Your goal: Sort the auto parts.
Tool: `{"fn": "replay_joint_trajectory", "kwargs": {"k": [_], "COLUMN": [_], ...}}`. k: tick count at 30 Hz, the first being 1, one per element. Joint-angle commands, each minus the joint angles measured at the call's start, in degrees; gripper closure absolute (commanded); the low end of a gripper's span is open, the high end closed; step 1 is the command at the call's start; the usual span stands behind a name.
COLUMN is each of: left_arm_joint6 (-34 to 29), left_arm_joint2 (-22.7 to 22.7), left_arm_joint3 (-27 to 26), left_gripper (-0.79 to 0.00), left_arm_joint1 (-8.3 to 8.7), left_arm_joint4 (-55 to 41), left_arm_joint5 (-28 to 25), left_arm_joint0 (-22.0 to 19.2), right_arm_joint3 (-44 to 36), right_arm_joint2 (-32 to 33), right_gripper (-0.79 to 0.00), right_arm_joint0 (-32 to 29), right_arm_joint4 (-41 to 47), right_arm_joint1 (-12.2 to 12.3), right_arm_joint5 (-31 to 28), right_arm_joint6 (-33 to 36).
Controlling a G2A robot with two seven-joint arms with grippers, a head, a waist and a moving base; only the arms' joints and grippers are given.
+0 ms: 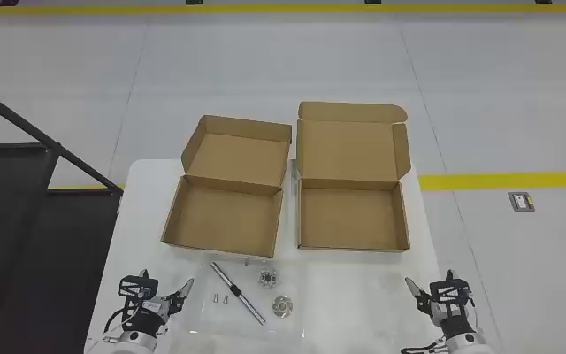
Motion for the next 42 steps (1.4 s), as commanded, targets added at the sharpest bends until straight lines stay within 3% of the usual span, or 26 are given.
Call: {"fn": "replay_joint_trajectory", "kwargs": {"k": [1,2,3,11,16,21,24,39,42], "left_arm_joint6": [0.00,0.00,0.06,4.78,8.64,12.23,12.85,12.78,12.45], "left_arm_joint2": [0.00,0.00,-0.04,-3.31,-8.06,-12.06,-13.94,-14.44,-14.30], "left_arm_joint3": [0.00,0.00,0.01,-2.06,-3.75,-3.07,-1.34,-0.75,-0.81], "left_gripper": [-0.785,-0.785,-0.785,-0.785,-0.785,-0.785,-0.785,-0.785,-0.785], "left_arm_joint1": [0.00,0.00,-0.02,-0.10,-0.13,-0.23,-0.27,-0.28,-0.29], "left_arm_joint4": [0.00,0.00,-0.23,-3.95,-8.93,-12.78,-15.83,-16.48,-16.41], "left_arm_joint5": [0.00,0.00,0.01,-2.26,-4.31,-6.74,-9.39,-10.04,-10.28], "left_arm_joint0": [0.00,0.00,-0.04,2.73,6.26,9.41,10.54,10.80,10.55], "right_arm_joint3": [0.00,0.00,0.00,-5.68,-15.51,-23.67,-22.84,-22.84,-23.24], "right_arm_joint2": [0.00,0.00,0.00,-1.92,-5.35,-15.23,-23.37,-23.37,-27.81], "right_gripper": [-0.701,-0.701,-0.785,-0.785,-0.785,-0.785,-0.785,-0.785,-0.785], "right_arm_joint0": [0.00,0.00,0.00,0.53,1.24,5.53,10.47,10.47,13.45], "right_arm_joint4": [0.00,0.00,0.00,-10.28,-21.84,-35.60,-35.12,-35.12,-40.56], "right_arm_joint1": [0.00,0.00,0.00,0.30,0.64,0.61,0.00,0.00,0.12], "right_arm_joint5": [0.00,0.00,0.00,-3.81,-8.22,-15.86,-22.98,-22.98,-30.11], "right_arm_joint6": [0.00,0.00,0.00,-3.82,1.46,9.84,12.32,12.32,11.02]}}
